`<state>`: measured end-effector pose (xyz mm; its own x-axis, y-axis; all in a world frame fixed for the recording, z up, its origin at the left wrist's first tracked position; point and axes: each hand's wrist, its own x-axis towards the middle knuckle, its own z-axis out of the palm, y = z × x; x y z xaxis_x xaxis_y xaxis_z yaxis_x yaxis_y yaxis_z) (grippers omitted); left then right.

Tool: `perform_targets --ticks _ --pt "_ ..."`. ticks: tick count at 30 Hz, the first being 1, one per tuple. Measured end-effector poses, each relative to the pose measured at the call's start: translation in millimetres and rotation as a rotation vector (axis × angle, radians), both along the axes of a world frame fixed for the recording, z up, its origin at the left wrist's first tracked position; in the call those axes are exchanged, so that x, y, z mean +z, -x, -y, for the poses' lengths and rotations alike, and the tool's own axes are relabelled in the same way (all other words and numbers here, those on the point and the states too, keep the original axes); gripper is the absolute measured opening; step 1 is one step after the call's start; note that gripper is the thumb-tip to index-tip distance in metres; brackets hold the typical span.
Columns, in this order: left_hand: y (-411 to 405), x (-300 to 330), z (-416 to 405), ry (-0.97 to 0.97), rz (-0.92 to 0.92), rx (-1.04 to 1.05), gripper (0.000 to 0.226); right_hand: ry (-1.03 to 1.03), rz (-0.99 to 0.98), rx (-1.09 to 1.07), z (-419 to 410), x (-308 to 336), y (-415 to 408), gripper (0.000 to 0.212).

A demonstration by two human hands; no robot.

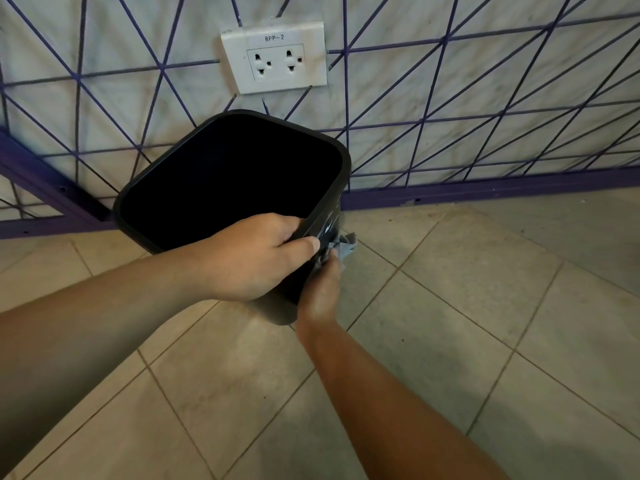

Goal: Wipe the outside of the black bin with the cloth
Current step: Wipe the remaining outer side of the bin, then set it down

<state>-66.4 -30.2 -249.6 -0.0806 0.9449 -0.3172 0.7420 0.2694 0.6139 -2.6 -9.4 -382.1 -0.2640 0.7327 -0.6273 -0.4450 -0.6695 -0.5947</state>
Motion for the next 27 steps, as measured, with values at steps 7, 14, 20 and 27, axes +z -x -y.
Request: perform_targets --ticks 7,14,20,27 --pt "1 2 0 -0.001 0.013 -0.024 0.032 -0.042 0.003 0.005 14 -2 0 0.060" --pt "0 5 1 0.022 0.019 -0.017 0.048 -0.019 0.057 0.011 8 5 1 0.051" --pt "-1 3 0 0.029 -0.006 -0.025 0.038 0.058 0.075 0.017 -19 -5 -3 0.046" --pt "0 5 0 0.034 0.003 -0.016 0.041 -0.068 0.083 0.009 -4 -20 3 0.055"
